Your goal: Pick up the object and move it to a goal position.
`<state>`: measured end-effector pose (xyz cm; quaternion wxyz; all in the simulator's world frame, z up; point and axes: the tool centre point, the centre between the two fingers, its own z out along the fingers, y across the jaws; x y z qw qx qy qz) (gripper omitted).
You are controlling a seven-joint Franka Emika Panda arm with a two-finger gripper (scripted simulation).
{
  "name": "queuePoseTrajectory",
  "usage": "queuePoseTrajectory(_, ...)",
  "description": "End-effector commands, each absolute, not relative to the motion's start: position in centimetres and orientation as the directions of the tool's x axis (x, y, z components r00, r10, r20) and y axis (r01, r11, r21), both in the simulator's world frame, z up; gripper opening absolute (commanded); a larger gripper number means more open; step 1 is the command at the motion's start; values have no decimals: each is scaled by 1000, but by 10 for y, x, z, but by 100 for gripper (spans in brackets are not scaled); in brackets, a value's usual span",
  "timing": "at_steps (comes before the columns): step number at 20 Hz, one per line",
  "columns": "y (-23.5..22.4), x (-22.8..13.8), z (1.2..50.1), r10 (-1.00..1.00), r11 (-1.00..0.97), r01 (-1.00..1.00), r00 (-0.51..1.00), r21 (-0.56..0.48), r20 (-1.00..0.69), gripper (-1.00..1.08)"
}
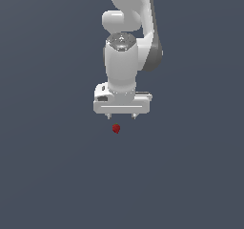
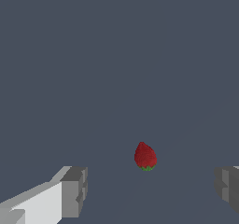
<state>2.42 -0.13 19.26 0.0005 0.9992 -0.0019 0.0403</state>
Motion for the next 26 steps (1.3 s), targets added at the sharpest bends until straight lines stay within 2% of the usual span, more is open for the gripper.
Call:
queuePoseTrajectory(1,-1,24,193,-4,-1000,-4,997,1,81,100)
queuePoseTrajectory(16,-15,27,204,19,-999,15,995,37,100,100)
queuePoseTrajectory(26,-18,18,170,-94,-995,-95,993,16,77,100)
